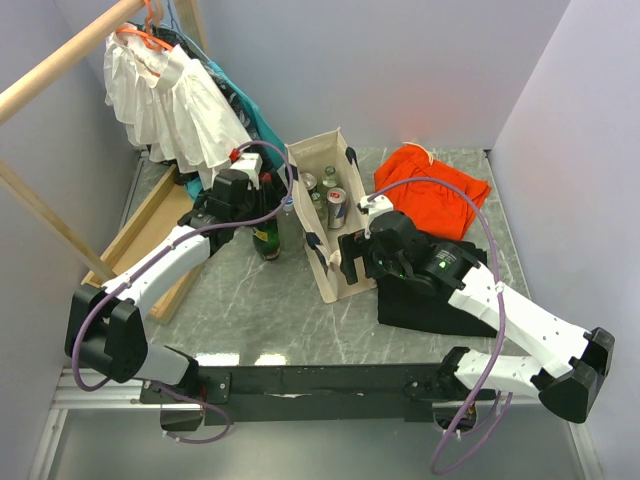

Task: Take the beverage out of the canvas bag
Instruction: Place the drink at the center of the board.

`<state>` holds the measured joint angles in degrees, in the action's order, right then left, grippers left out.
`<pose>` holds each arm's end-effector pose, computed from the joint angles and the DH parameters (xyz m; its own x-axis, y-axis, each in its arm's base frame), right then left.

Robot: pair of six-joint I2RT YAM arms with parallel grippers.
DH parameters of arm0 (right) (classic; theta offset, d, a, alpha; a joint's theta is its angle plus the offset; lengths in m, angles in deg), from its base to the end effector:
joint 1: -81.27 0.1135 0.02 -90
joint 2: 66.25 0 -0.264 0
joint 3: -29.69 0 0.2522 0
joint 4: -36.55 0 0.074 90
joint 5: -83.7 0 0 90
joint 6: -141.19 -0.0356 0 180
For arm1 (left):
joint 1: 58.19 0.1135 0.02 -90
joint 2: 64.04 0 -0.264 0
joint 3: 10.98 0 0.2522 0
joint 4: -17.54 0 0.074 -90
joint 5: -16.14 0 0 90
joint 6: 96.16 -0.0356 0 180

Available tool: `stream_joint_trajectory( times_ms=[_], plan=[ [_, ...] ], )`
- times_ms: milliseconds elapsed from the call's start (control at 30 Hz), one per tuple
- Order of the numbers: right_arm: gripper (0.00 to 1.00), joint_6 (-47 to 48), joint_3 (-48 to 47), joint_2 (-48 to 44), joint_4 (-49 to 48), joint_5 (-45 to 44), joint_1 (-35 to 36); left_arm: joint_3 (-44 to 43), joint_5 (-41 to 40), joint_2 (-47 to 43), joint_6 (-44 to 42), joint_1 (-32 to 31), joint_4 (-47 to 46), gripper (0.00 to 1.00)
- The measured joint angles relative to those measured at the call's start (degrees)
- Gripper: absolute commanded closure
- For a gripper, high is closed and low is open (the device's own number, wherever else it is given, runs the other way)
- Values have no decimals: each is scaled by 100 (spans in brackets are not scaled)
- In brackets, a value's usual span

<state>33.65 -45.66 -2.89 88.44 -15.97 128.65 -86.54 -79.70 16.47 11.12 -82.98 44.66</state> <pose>0.1615 0.1667 0.3319 -0.6065 -0.2203 -0.7640 -0.4776 0.8691 0.1285 0.2924 -0.1311 0.2940 -0.5609 -0.0664 -0.8252 0.1804 0.9630 -0.2001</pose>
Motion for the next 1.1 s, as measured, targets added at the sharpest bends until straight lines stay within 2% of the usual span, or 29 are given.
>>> stream_joint_trajectory(
  times_ms=[200, 300, 400, 467, 567, 1100],
  plan=[
    [0, 0, 0, 0, 2, 0, 0, 0, 4, 2, 0, 0, 0, 72],
    [0, 0, 0, 0, 2, 0, 0, 0, 7, 2, 0, 0, 0, 61],
    [0, 0, 0, 0, 2, 0, 0, 0, 22, 2, 0, 0, 0, 60],
    [0, 0, 0, 2, 2, 0, 0, 0, 46, 2, 0, 0, 2, 48],
    [0, 0, 0, 4, 2, 2, 0, -28, 146, 2, 66, -4, -76, 43],
    [0, 0, -2, 66, -2, 4, 0, -122, 260, 2, 107, -4, -236, 41]
  ],
)
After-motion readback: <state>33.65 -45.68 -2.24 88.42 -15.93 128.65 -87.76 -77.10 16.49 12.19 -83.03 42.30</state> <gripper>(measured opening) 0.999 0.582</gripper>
